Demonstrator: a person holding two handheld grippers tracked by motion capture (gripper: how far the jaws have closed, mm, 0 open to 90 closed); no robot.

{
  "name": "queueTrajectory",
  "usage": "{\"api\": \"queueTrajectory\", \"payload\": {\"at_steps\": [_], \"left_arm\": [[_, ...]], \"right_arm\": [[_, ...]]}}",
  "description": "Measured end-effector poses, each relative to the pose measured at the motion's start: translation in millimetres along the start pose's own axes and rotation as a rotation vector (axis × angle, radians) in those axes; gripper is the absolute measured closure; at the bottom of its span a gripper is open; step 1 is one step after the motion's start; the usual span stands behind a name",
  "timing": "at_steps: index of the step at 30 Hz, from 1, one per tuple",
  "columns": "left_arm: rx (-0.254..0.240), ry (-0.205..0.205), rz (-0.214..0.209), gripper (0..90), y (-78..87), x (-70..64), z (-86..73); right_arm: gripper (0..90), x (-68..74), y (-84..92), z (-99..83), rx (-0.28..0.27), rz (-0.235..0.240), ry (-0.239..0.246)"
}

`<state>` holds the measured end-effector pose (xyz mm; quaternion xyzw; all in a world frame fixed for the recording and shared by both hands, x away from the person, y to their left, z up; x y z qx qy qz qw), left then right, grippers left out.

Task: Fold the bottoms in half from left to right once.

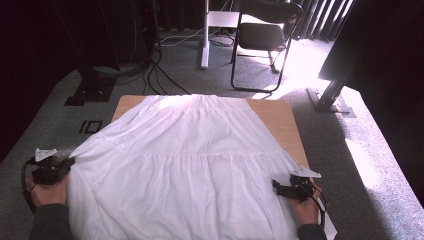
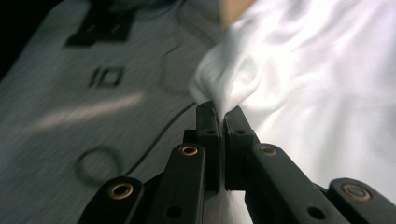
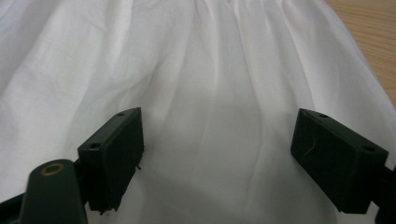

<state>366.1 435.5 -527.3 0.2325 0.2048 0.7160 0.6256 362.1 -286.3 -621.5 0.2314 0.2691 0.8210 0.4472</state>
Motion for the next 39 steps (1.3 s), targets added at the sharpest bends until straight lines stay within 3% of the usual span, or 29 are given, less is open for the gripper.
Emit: {"api": "queueTrajectory", "payload": {"at_steps": [3,8,11,14,18,20,23,24,25,26,28,30,31,32,33,36,37,38,39], "left_arm": [[-0.084,-0.015,-0.150,88.3,19.1,-23.5,15.8],[-0.175,-0.010,-0.350,88.3,49.1,-59.0,47.6],[-0.213,-0.049,-0.435,88.2,67.7,-85.5,67.8],[-0.272,-0.118,-0.514,88.2,88.5,-125.9,92.1],[-0.341,-0.279,-0.570,88.3,107.2,-201.3,119.2],[-0.344,-0.364,-0.648,88.3,113.1,-256.4,127.3],[-0.344,-0.461,-0.771,88.3,123.9,-334.6,126.1],[-0.344,-0.461,-0.771,88.3,123.9,-334.6,126.1],[-0.337,-0.521,-0.857,88.3,130.1,-384.6,116.4],[-0.323,-0.554,-0.897,88.3,130.9,-407.8,108.5],[-0.289,-0.631,-0.927,88.3,127.6,-449.2,87.4],[-0.215,-0.672,-0.985,88.1,119.4,-483.4,61.8],[-0.190,-0.704,-0.981,87.0,112.7,-496.0,49.5],[-0.130,-0.720,-0.994,80.2,99.7,-513.3,29.6],[-0.130,-0.720,-0.994,69.3,99.7,-513.3,29.6],[-0.112,-0.706,-0.961,61.8,86.9,-510.4,22.8],[-0.112,-0.687,-0.954,56.4,85.4,-503.1,25.3],[-0.138,-0.655,-0.908,55.5,84.1,-481.2,33.9],[-0.138,-0.655,-0.908,54.2,84.1,-481.2,33.9]], "right_arm": [[16.3,0.0,0.0,0.0,0.000,0.000,0.000],[16.3,0.0,0.0,0.0,0.000,0.000,0.000],[16.4,0.0,0.0,0.0,0.000,0.000,0.000],[16.3,0.0,0.0,0.0,0.000,0.000,0.000],[16.4,0.0,0.0,0.0,0.000,0.000,0.000],[16.3,0.0,0.0,0.0,0.000,0.000,0.000],[16.4,0.0,0.1,-0.1,0.001,-0.001,0.000],[16.4,0.0,0.1,-0.1,0.001,-0.001,0.000],[16.4,0.1,0.1,-0.1,0.001,-0.001,0.001],[16.4,0.1,0.1,-0.1,0.001,0.000,0.001],[16.4,0.1,0.1,-0.1,0.001,-0.001,0.001],[16.4,0.0,0.1,-0.1,0.001,0.000,0.001],[16.4,0.0,0.1,-0.1,0.001,0.000,0.001],[16.4,-0.1,0.1,0.0,0.000,-0.001,0.002],[16.4,0.0,0.1,-0.1,0.000,-0.001,0.001],[16.4,0.1,0.1,-0.1,0.001,0.000,0.000],[16.6,0.2,0.2,-0.1,0.000,-0.001,-0.002],[17.7,0.1,0.2,0.0,0.000,-0.002,-0.002],[17.7,0.1,0.2,0.0,0.000,-0.002,-0.002]]}}
Point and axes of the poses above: each handheld gripper's, and its own axes: y roughly backward along the jaws, z roughly out of its top, x roughly to its left, the point moved 8 cm from there along -y, roughly forward along the jaws, and after that the axes turned 11 degrees about z, right-handed, at the moved point
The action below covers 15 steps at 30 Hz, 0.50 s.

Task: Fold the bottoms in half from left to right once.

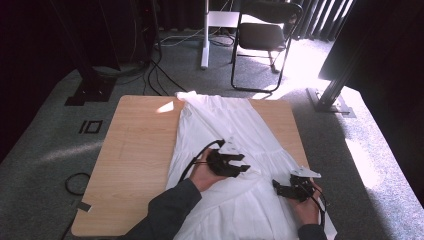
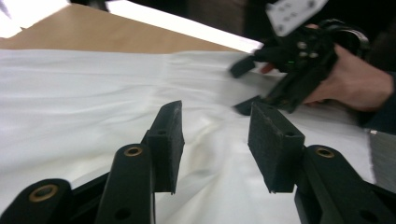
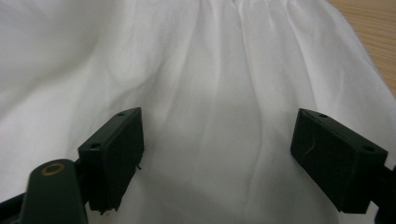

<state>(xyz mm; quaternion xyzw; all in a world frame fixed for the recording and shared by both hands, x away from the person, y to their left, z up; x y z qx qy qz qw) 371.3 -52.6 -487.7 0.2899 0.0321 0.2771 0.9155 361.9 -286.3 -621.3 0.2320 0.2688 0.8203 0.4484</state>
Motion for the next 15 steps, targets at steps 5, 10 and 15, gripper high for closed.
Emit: {"api": "queueTrajectory", "payload": {"at_steps": [5,10,15], "left_arm": [[0.004,0.032,0.195,50.4,52.0,46.6,-31.4],[0.101,0.092,0.361,48.5,85.4,83.2,-94.0],[0.197,0.211,0.428,46.6,99.8,101.2,-158.3]], "right_arm": [[47.3,12.5,17.0,16.1,-0.030,-0.027,-0.011],[56.1,36.7,21.5,44.0,-0.084,0.077,-0.035],[48.6,63.6,0.1,71.2,-0.039,0.129,0.015]]}}
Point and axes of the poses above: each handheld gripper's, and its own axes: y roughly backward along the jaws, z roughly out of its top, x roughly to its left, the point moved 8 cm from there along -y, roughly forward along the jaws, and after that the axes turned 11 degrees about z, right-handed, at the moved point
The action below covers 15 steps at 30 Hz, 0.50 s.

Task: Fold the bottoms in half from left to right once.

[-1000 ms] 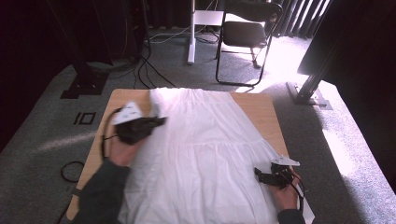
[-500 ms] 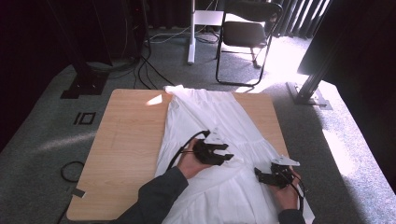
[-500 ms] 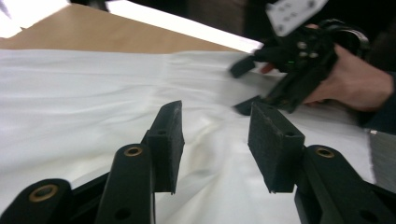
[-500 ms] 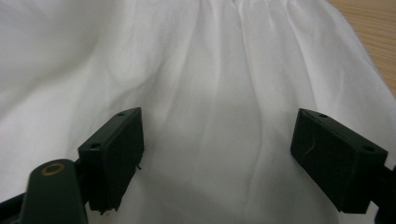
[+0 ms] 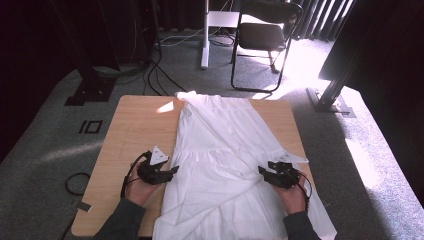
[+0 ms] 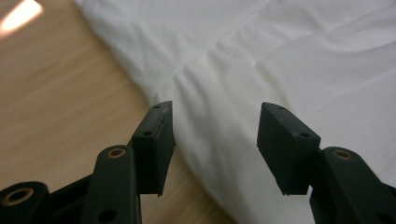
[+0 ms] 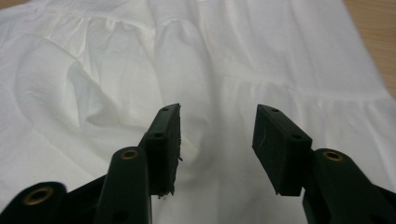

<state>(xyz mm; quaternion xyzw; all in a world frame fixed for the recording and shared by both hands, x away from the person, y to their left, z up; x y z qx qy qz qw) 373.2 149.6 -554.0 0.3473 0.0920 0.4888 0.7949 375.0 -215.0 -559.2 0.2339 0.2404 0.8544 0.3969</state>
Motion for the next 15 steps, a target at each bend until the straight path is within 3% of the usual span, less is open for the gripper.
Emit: {"api": "queueTrajectory", "payload": {"at_steps": [3,6,8,9,10,11,12,14,15], "left_arm": [[0.020,0.029,-0.025,45.0,-4.7,-1.1,-8.5],[0.075,0.027,-0.041,41.1,-18.2,-8.8,-18.8],[0.132,0.018,-0.050,39.1,-34.4,-17.3,-26.0],[0.132,0.018,-0.050,40.0,-34.4,-17.3,-26.0],[0.146,0.025,-0.059,40.0,-38.7,-20.9,-27.3],[0.139,0.012,-0.055,61.8,-40.7,-23.7,-26.7],[0.121,-0.012,-0.076,82.3,-38.7,-25.8,-22.6],[0.096,0.010,-0.077,87.1,-35.6,-24.1,-17.9],[0.017,0.069,-0.102,88.2,-19.0,-18.7,-3.4]], "right_arm": [[46.8,1.3,-9.2,0.5,0.024,-0.007,-0.002],[44.7,3.4,-21.3,-4.3,0.050,0.022,-0.035],[59.2,5.9,-29.0,-9.5,0.091,0.049,-0.030],[71.4,7.4,-30.1,-10.4,0.108,0.057,-0.020],[71.4,7.4,-30.1,-10.4,0.108,0.057,-0.020],[86.5,10.7,-28.5,-8.9,0.118,0.054,0.008],[87.5,12.5,-26.1,-6.6,0.115,0.056,0.020],[88.0,14.1,-22.4,-3.1,0.106,0.054,0.035],[88.3,17.2,-9.6,7.7,0.064,0.045,0.059]]}}
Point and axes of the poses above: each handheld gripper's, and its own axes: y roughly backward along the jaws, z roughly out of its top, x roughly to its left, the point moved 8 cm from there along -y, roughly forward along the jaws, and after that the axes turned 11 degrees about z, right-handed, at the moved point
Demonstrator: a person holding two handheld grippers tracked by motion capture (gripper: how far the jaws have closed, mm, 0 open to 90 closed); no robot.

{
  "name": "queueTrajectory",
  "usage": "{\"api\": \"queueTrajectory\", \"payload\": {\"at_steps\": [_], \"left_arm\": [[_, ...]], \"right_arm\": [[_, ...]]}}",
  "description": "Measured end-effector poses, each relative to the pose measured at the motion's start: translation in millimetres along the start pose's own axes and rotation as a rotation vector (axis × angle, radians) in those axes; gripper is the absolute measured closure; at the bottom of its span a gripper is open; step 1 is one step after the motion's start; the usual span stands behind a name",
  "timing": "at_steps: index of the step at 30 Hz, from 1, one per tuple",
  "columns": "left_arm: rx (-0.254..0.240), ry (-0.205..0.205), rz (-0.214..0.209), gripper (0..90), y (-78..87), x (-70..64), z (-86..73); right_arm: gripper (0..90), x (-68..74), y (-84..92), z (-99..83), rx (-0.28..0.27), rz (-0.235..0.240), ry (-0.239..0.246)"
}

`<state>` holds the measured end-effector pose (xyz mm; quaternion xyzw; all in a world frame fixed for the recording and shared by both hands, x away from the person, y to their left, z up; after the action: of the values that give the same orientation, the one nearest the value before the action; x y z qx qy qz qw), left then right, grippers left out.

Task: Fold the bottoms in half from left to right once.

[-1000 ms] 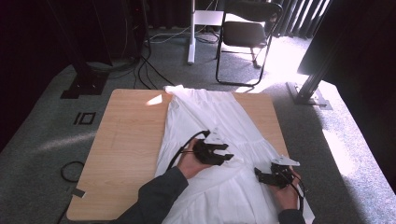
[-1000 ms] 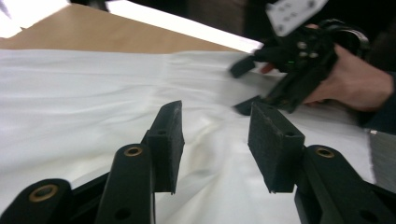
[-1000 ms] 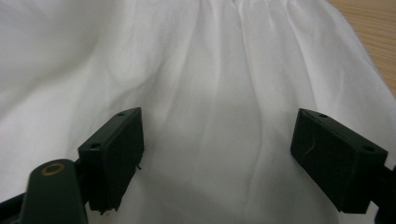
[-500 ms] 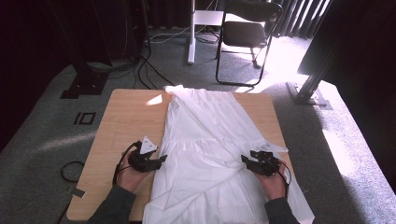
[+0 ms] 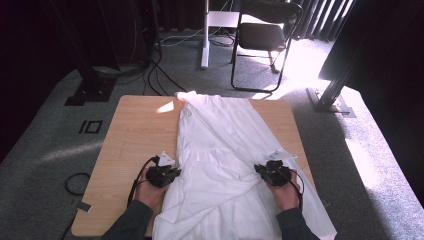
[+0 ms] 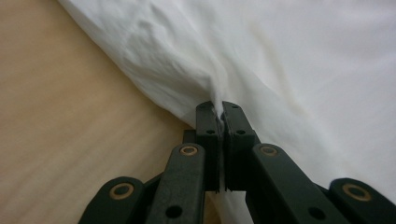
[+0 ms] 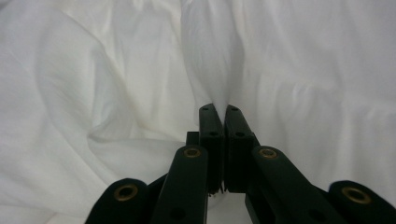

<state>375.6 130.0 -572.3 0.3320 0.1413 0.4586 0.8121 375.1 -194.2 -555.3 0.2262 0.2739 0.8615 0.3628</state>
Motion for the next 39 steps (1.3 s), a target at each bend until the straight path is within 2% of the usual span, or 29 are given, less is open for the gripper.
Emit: {"api": "queueTrajectory", "payload": {"at_steps": [1,3,4,5,6,7,8,9,10,11,12,13,14,15,16,17,19,20,21,22,24,26,28,30,32,36,37,38,39], "left_arm": [[0.000,0.000,0.000,88.3,0.0,0.0,0.0],[-0.077,0.009,-0.014,88.3,25.8,0.7,18.3],[-0.121,0.007,-0.012,88.1,38.9,-0.4,28.3],[-0.160,-0.009,-0.005,88.1,50.0,-2.1,37.7],[-0.195,-0.016,-0.009,76.6,58.4,-4.6,45.9],[-0.210,-0.017,-0.006,67.2,63.4,-8.3,55.1],[-0.210,-0.017,-0.006,61.8,63.4,-8.3,55.1],[-0.200,-0.032,0.020,61.8,60.2,-9.9,55.8],[-0.180,-0.045,0.024,54.2,54.1,-13.0,54.0],[-0.160,-0.039,0.009,54.2,46.5,-17.7,51.0],[-0.137,-0.039,-0.006,48.9,37.9,-22.8,46.9],[-0.105,-0.037,-0.034,46.3,19.3,-34.9,39.5],[-0.080,-0.037,-0.050,43.5,9.6,-41.5,35.9],[-0.080,-0.037,-0.050,41.6,9.6,-41.5,35.9],[-0.057,-0.050,-0.047,40.3,-0.3,-47.0,32.6],[-0.011,-0.072,-0.025,39.8,-21.0,-57.1,26.8],[0.005,-0.074,-0.033,40.5,-29.6,-63.0,24.4],[0.023,-0.100,-0.032,43.4,-36.9,-67.4,21.6],[0.039,-0.119,-0.022,51.9,-43.2,-71.2,19.2],[0.061,-0.162,0.004,58.3,-51.7,-75.9,14.8],[0.063,-0.179,0.015,69.9,-54.3,-76.4,13.3],[0.064,-0.160,0.004,83.7,-55.2,-74.8,14.3],[0.069,-0.169,0.018,86.6,-56.0,-69.5,14.8],[0.074,-0.157,0.036,87.8,-57.7,-56.9,15.6],[0.076,-0.149,0.046,88.1,-58.3,-51.0,15.9],[0.086,-0.128,0.113,88.2,-61.7,-20.1,17.5],[0.099,-0.105,0.148,88.3,-63.9,-2.2,18.8],[0.099,-0.105,0.148,88.3,-63.9,-2.2,18.8],[0.110,-0.097,0.190,88.3,-66.5,13.8,20.7]], "right_arm": [[88.3,0.0,0.0,0.0,0.000,0.000,0.000],[88.5,1.2,21.4,14.6,-0.072,-0.015,0.013],[88.5,-2.4,46.7,29.8,-0.135,-0.056,0.027],[88.5,-2.4,46.7,29.8,-0.135,-0.056,0.027],[88.5,-16.2,73.0,41.6,-0.185,-0.172,0.041],[88.5,-26.7,83.0,43.9,-0.200,-0.227,0.030],[88.5,-26.7,83.0,43.9,-0.200,-0.227,0.030],[88.5,-39.9,88.6,42.8,-0.201,-0.275,0.013],[88.3,-68.3,88.9,30.6,-0.168,-0.321,-0.059],[88.3,-68.3,88.9,30.6,-0.168,-0.321,-0.059],[87.9,-91.6,78.2,10.4,-0.118,-0.320,-0.120],[87.7,-100.9,70.6,-1.5,-0.079,-0.329,-0.131],[87.0,-108.0,62.4,-13.1,-0.046,-0.330,-0.145],[87.0,-108.0,62.4,-13.1,-0.046,-0.330,-0.145],[82.7,-120.5,49.3,-33.4,0.007,-0.346,-0.166],[80.7,-125.5,44.6,-41.6,0.027,-0.355,-0.180],[78.8,-129.7,40.6,-48.6,0.040,-0.350,-0.199],[78.1,-132.6,37.5,-54.4,0.052,-0.341,-0.218],[75.0,-134.7,33.6,-61.3,0.065,-0.335,-0.226],[73.9,-134.5,32.4,-63.0,0.072,-0.335,-0.221],[69.7,-134.8,31.9,-63.6,0.076,-0.346,-0.213],[66.8,-136.9,31.9,-63.6,0.071,-0.340,-0.230],[66.8,-137.6,32.0,-63.8,0.064,-0.331,-0.247],[67.5,-136.9,31.3,-64.4,0.047,-0.296,-0.291],[67.9,-136.2,30.9,-64.2,0.044,-0.293,-0.296],[71.3,-128.0,24.3,-60.3,0.043,-0.275,-0.292],[71.9,-120.7,17.0,-55.6,0.047,-0.256,-0.276],[71.9,-120.7,17.0,-55.6,0.047,-0.256,-0.276],[71.9,-117.4,12.9,-52.8,0.051,-0.247,-0.266]]}}
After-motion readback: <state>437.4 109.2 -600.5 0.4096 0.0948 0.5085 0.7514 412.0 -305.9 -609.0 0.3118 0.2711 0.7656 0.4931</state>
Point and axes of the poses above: each handheld gripper's, and its own axes: y roughly backward along the jaws, z roughly out of its top, x roughly to its left, the point moved 8 cm from there along -y, roughly forward along the jaws, and after that the axes turned 11 degrees about z, right-handed, at the moved point
